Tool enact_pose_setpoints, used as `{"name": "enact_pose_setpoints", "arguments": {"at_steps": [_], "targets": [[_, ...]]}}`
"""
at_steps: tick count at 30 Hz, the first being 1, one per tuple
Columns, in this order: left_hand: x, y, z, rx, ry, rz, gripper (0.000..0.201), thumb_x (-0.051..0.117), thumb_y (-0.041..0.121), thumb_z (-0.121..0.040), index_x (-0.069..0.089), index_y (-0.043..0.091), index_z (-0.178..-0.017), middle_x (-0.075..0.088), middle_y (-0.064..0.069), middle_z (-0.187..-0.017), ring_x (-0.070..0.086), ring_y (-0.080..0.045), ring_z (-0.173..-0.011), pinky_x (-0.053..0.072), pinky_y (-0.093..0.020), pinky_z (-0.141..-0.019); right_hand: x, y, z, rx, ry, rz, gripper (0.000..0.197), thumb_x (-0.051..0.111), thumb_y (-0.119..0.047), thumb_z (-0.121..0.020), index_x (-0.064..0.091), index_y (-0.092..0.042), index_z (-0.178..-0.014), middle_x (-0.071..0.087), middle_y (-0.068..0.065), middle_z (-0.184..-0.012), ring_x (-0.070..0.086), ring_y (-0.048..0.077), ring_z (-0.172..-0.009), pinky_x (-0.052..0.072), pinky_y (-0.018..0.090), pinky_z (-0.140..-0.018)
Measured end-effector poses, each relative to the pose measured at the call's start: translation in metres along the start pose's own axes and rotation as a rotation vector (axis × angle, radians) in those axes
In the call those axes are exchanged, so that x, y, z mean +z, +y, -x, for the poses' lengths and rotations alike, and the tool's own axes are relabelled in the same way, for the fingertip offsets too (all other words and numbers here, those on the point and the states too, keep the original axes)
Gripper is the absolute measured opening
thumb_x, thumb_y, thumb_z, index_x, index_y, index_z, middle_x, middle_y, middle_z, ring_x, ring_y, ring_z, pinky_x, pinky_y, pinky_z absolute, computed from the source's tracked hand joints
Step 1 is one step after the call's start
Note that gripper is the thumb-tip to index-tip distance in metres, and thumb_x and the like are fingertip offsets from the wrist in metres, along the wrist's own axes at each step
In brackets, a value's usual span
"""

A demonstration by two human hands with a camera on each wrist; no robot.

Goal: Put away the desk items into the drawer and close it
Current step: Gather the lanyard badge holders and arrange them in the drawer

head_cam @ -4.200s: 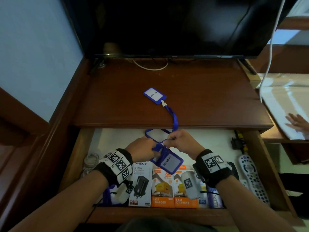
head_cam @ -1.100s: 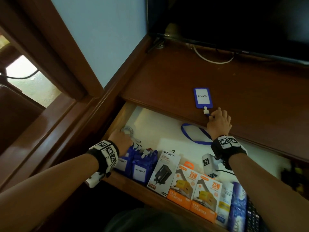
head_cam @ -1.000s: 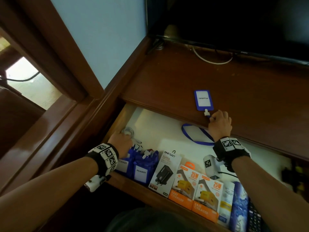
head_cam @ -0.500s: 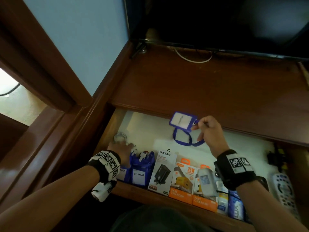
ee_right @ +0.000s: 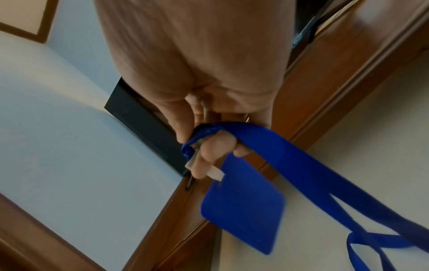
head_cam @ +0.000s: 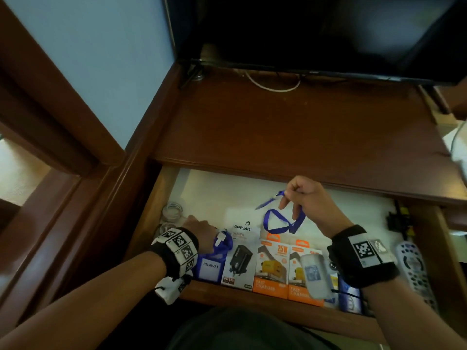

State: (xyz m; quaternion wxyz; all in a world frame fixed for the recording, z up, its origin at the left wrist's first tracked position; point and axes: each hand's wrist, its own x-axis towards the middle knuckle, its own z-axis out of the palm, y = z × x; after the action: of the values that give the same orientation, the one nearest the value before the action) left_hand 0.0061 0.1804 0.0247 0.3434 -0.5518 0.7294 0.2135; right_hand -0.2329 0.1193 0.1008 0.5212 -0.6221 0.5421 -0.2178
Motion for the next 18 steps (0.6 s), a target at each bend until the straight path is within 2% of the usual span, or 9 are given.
{"name": "enact_pose_setpoints", "arguments": {"at_steps": [1,2,4,5,8,11,14,16,18], "targets": [[-0.003,-0.003,-0.002,-0.017,-0.011,0.059,0.025,0.053,0.042,-0.088,0.052,0.018,-0.095,0.064,-0.006,-0.112,0.058,-0.025,-0.104,0.036,-0.041,-0.095,0.000,0.000,0.001,0.009,-0.003,0.010,0.018,0.046,-0.005,-0.098,0.052,-0.007,-0.080,0.072,0.009,-0.076,0.054,0.022,-0.049,0.047,0.035,-0.059],[-0.006,-0.005,-0.004,-0.029,-0.001,0.134,0.037,0.056,0.046,-0.087,0.053,0.017,-0.109,0.062,-0.006,-0.119,0.057,-0.025,-0.109,0.035,-0.042,-0.098,0.000,0.000,0.002,0.015,-0.007,0.021,0.018,0.046,-0.005,-0.098,0.052,-0.007,-0.081,0.072,0.009,-0.076,0.056,0.021,-0.050,0.048,0.032,-0.058],[-0.022,-0.006,-0.005,-0.007,0.095,0.320,0.068,0.059,0.052,-0.085,0.037,0.019,-0.140,0.048,-0.005,-0.142,0.046,-0.024,-0.127,0.029,-0.044,-0.107,0.000,-0.002,0.003,0.016,-0.029,0.039,0.016,0.047,-0.006,-0.097,0.053,-0.006,-0.082,0.072,0.009,-0.077,0.058,0.022,-0.052,0.048,0.028,-0.057],[-0.034,-0.004,-0.003,0.035,0.185,0.434,0.077,0.062,0.052,-0.084,0.029,0.021,-0.146,0.039,-0.002,-0.149,0.039,-0.021,-0.134,0.026,-0.045,-0.110,0.000,-0.004,0.002,0.010,-0.046,0.045,0.015,0.048,-0.006,-0.097,0.053,-0.005,-0.082,0.072,0.009,-0.077,0.059,0.023,-0.053,0.048,0.028,-0.057],[-0.082,0.004,0.010,0.262,0.406,0.797,0.080,0.068,0.050,-0.082,0.027,0.028,-0.147,0.030,0.005,-0.153,0.030,-0.014,-0.139,0.028,-0.038,-0.111,-0.005,-0.017,0.000,-0.019,-0.111,0.069,0.012,0.050,-0.004,-0.096,0.052,0.000,-0.085,0.072,0.012,-0.078,0.061,0.028,-0.059,0.050,0.034,-0.061],[-0.131,0.009,0.016,0.517,0.380,0.960,0.065,0.064,0.039,-0.089,0.032,0.027,-0.145,0.036,0.006,-0.148,0.033,-0.008,-0.135,0.031,-0.028,-0.106,-0.017,-0.041,-0.003,-0.080,-0.104,0.107,0.017,0.050,-0.005,-0.097,0.054,-0.005,-0.081,0.070,0.014,-0.076,0.064,0.026,-0.066,0.052,0.038,-0.068],[-0.164,0.011,0.015,0.661,0.256,1.014,0.053,0.065,0.025,-0.088,0.044,0.019,-0.135,0.052,0.002,-0.133,0.048,-0.015,-0.125,0.042,-0.029,-0.102,-0.035,-0.068,-0.004,-0.147,-0.106,0.136,0.018,0.050,-0.008,-0.097,0.054,-0.007,-0.080,0.065,0.012,-0.069,0.059,0.021,-0.060,0.050,0.033,-0.063],[-0.179,0.010,0.014,0.687,0.295,0.982,0.051,0.068,0.021,-0.085,0.049,0.016,-0.131,0.055,0.000,-0.132,0.049,-0.016,-0.125,0.039,-0.036,-0.106,-0.048,-0.083,-0.005,-0.170,-0.132,0.185,0.018,0.050,-0.009,-0.097,0.053,-0.008,-0.080,0.057,0.005,-0.059,0.050,0.013,-0.050,0.042,0.025,-0.053],[-0.193,0.007,0.016,0.670,0.353,0.955,0.050,0.071,0.019,-0.084,0.052,0.015,-0.130,0.055,-0.002,-0.133,0.048,-0.017,-0.125,0.036,-0.036,-0.107,-0.060,-0.097,-0.006,-0.203,-0.139,0.246,0.019,0.052,-0.010,-0.096,0.052,-0.011,-0.078,0.051,-0.006,-0.053,0.041,0.005,-0.044,0.035,0.017,-0.050]]}}
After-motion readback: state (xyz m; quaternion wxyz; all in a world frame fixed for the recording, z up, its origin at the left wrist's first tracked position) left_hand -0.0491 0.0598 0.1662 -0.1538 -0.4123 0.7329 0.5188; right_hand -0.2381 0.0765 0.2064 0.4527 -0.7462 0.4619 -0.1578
